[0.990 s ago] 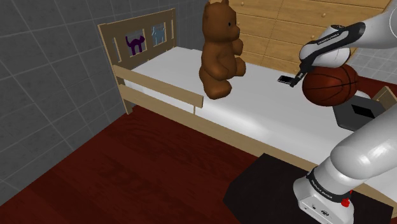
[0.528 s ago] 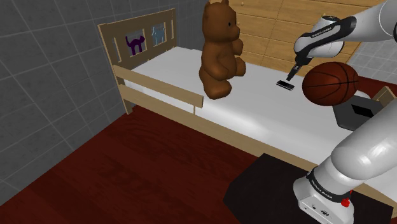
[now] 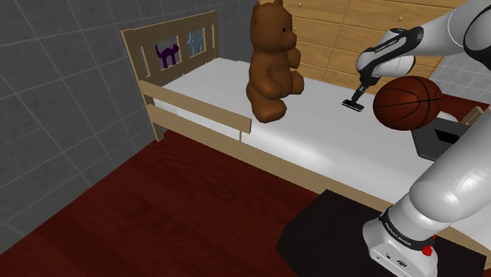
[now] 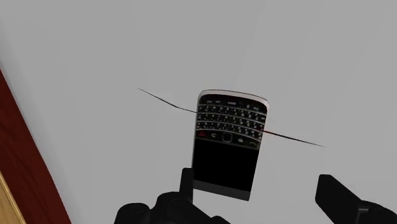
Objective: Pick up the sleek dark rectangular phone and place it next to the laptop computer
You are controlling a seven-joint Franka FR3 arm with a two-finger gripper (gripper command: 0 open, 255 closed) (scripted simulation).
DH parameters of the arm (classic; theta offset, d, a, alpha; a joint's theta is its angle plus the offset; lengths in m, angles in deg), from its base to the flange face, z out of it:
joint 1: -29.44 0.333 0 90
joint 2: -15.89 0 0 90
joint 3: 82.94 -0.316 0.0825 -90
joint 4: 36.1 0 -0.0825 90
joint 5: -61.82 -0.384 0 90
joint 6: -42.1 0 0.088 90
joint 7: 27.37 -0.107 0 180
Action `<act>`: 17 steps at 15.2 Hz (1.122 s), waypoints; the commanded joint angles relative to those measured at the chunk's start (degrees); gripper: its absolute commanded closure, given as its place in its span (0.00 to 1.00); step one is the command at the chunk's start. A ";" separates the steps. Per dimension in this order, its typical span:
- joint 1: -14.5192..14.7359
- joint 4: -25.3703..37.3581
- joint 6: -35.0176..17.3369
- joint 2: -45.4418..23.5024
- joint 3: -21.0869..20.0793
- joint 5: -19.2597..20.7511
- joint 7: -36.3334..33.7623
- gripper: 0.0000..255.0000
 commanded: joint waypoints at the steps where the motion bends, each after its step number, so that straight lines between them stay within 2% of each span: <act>1: -0.04 0.21 -0.35 -0.62 -0.09 -0.48 0.23 0.00; 7: -0.04 0.22 -0.33 -0.61 -0.10 -0.48 0.23 0.00; 8: -0.04 0.22 -0.33 -0.61 -0.10 -0.48 0.23 1.00; 17: -0.04 0.22 -0.33 -0.61 -0.10 -0.48 0.23 1.00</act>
